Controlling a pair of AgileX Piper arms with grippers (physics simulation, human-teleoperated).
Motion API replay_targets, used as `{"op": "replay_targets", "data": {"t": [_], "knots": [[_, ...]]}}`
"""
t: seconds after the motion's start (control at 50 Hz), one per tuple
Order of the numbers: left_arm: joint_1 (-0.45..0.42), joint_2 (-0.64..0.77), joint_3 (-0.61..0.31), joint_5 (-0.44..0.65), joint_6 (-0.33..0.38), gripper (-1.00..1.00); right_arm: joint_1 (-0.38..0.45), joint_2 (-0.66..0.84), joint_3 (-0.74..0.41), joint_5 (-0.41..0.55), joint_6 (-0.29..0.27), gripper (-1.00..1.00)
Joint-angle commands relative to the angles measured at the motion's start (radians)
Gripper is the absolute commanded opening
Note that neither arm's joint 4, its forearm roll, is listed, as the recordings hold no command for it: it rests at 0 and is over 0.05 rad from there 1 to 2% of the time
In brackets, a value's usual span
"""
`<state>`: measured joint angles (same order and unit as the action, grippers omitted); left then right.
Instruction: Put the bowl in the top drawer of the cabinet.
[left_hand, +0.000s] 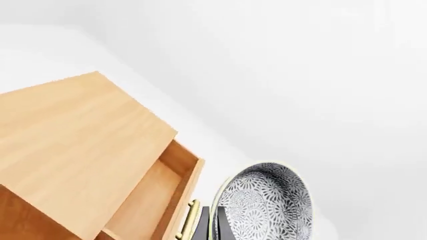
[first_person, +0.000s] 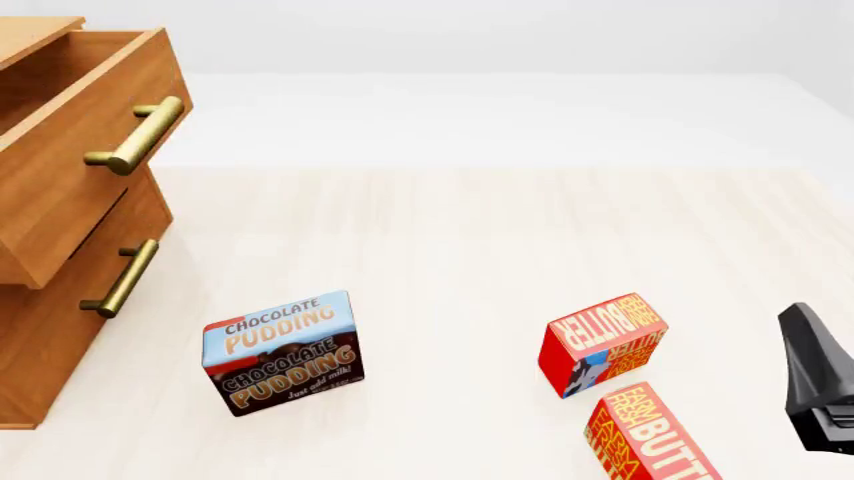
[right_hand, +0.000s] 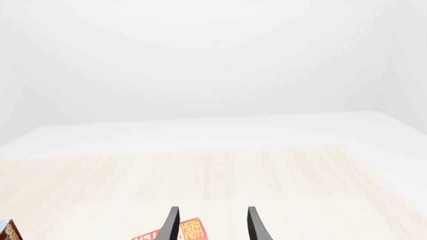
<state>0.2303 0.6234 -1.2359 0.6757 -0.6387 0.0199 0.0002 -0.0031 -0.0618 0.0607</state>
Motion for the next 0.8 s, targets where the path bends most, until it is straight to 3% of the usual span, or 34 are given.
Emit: {"op": "replay_targets", "data": {"t": [0.02,0.12,0.24,0.4,0.62,0.8], "knots": [[0.080,-0.049,0.135,-0.096,-0.184,-1.00,0.001,0.000,0.000,-0.002,0.001,1.00],[0.074,-0.090,0.216,-0.144,-0.270,-1.00,0.001,0.000,0.000,-0.002,0.000,1.00],[0.074,-0.112,0.245,-0.172,-0.312,-1.00,0.001,0.000,0.000,-0.002,0.000,1.00],[0.135,-0.143,0.304,-0.205,-0.368,-1.00,-0.004,0.000,0.000,-0.001,0.004,1.00],[0.194,-0.177,0.314,-0.192,-0.390,-1.00,-0.001,0.000,0.000,0.000,0.003,1.00],[0.167,-0.187,0.314,-0.180,-0.374,-1.00,-0.003,0.000,0.000,-0.011,-0.004,1.00]]}}
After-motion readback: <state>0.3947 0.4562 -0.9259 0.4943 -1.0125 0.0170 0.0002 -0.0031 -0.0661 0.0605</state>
